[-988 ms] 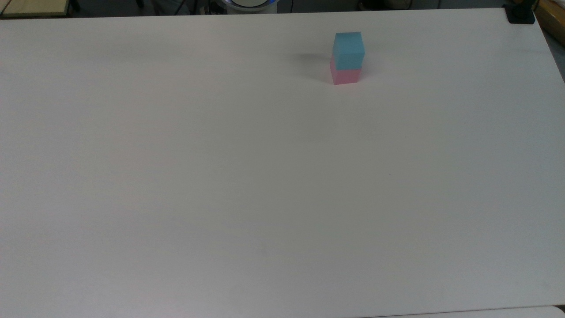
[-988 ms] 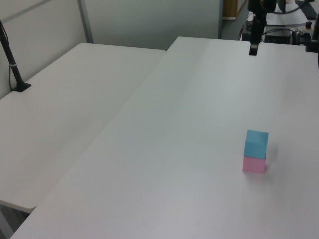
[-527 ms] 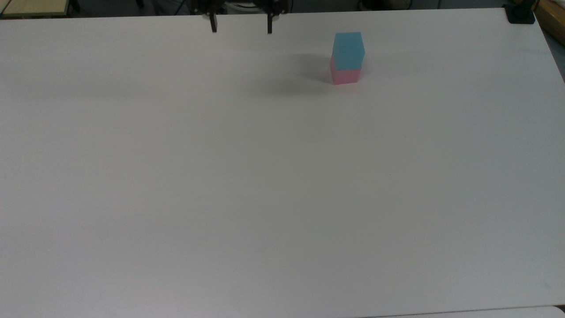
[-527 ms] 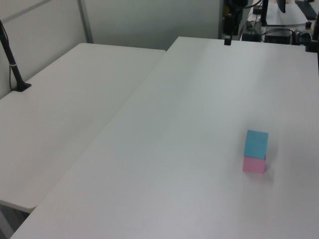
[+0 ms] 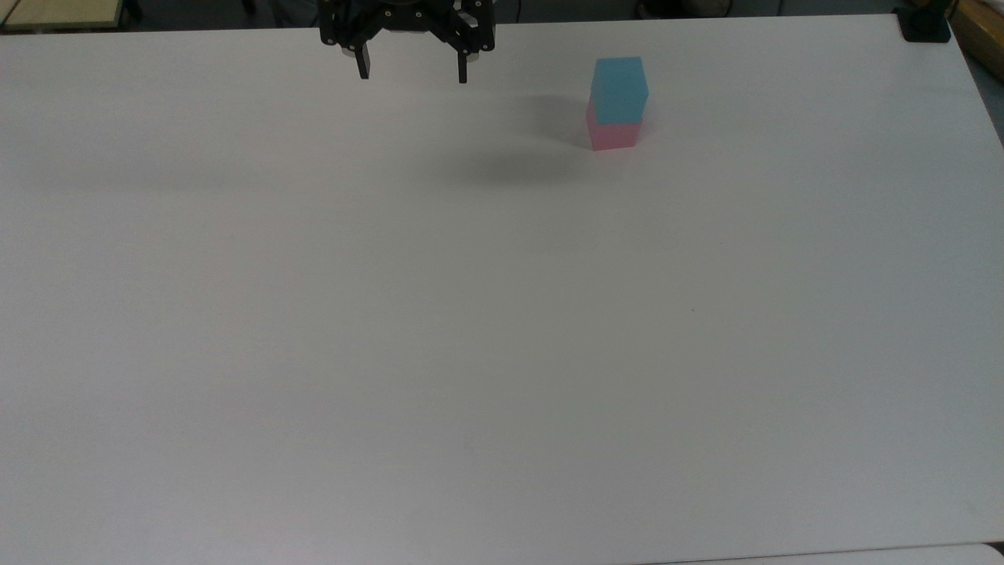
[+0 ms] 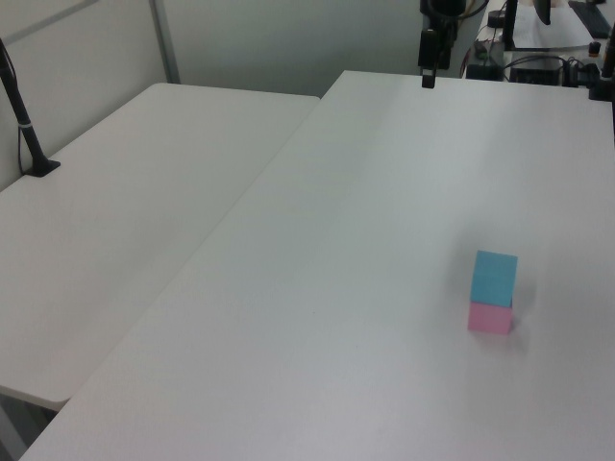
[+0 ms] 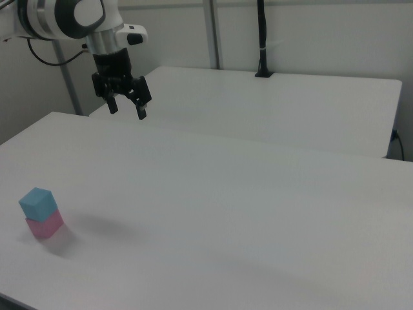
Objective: Put blue cube on pink cube
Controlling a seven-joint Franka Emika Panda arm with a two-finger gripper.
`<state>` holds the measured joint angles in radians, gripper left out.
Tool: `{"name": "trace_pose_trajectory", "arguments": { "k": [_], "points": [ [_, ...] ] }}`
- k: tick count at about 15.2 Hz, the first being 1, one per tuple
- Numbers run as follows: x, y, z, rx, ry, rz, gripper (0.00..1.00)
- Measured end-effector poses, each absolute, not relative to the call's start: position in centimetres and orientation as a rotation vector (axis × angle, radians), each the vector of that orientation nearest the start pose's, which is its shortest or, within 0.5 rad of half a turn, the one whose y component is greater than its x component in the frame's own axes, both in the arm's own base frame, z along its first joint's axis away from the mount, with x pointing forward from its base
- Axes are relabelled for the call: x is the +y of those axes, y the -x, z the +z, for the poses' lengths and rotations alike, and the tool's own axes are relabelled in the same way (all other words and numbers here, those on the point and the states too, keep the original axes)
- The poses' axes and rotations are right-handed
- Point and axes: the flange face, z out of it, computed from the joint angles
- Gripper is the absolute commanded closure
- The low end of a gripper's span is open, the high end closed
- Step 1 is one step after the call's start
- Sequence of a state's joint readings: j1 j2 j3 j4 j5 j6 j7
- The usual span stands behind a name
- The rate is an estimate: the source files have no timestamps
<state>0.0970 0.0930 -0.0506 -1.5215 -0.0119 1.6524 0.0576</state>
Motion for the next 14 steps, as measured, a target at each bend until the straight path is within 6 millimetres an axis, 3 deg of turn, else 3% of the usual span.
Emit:
{"name": "trace_pose_trajectory", "arguments": {
  "k": [14],
  "points": [
    [2.64, -58.73, 60.16, 0.005, 3.192, -0.055, 0.00]
  ]
}}
